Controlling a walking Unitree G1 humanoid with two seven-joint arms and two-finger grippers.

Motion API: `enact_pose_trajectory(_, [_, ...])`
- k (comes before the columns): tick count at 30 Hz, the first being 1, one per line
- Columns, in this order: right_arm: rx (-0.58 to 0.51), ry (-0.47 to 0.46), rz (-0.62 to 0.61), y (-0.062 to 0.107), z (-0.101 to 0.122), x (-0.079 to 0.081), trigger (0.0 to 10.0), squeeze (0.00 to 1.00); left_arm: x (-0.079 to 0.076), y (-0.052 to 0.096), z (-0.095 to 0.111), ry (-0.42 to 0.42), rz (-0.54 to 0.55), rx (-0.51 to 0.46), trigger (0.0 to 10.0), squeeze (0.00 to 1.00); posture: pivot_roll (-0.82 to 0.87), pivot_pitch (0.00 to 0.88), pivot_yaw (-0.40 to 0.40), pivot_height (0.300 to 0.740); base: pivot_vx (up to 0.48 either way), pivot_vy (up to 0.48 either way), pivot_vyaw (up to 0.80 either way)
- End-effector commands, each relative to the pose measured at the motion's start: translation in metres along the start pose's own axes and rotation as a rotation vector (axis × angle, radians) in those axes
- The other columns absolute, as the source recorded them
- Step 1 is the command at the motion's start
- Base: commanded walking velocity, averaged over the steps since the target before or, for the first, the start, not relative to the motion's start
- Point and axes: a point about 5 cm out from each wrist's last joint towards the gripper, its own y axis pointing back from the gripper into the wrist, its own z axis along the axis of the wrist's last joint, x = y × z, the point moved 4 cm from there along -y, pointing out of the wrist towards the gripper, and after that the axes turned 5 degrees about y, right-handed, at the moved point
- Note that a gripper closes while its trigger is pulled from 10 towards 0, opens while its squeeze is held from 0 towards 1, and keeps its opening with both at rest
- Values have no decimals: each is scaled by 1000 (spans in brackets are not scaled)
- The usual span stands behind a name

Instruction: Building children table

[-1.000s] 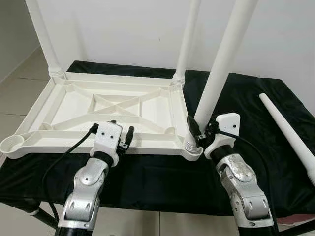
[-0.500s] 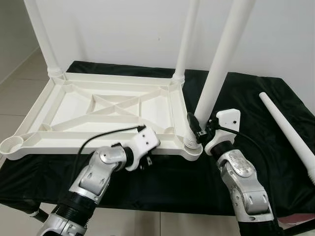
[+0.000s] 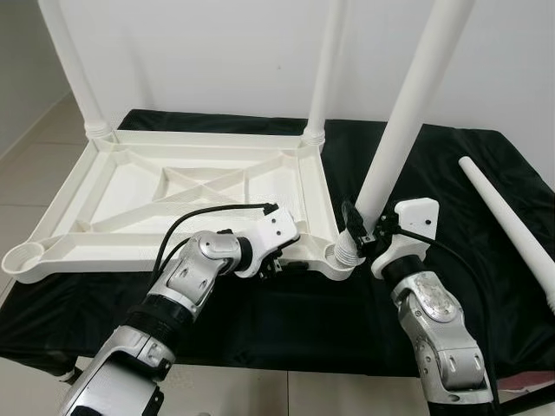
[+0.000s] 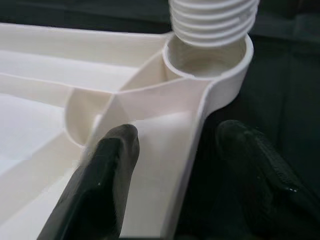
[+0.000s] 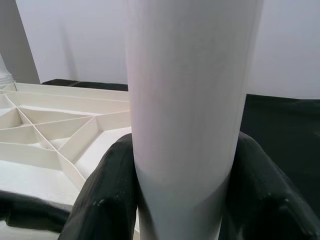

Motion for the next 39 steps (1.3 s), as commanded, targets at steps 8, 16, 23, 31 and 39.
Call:
enact_pose_trajectory(8, [3,-14,-1,3,1,4,10000,0,-18,-24,8,1,-107,-11,7765,0,-23,106,-12,740,0,0,0])
enact_pose_trajectory(16, [10,-22,11,2,-1,8,10000,0,-21,-32,11,21,-103,-38,0,0,-21,108,-17,740,0,0,0])
enact_pose_trajectory(23, [-5,-25,26,-2,3,12,10000,0,-19,-30,0,-31,-103,3,0,0,-20,107,-18,740,0,0,0])
enact_pose_trajectory(31, [-23,-31,39,-7,8,15,10000,0,-19,-28,-7,-92,-97,29,0,0,-12,107,-25,740,0,0,0])
enact_pose_trajectory(39, [-6,-34,44,-4,3,16,10000,0,-18,-23,-10,-138,-86,14,10000,0,-10,108,-35,740,0,0,0])
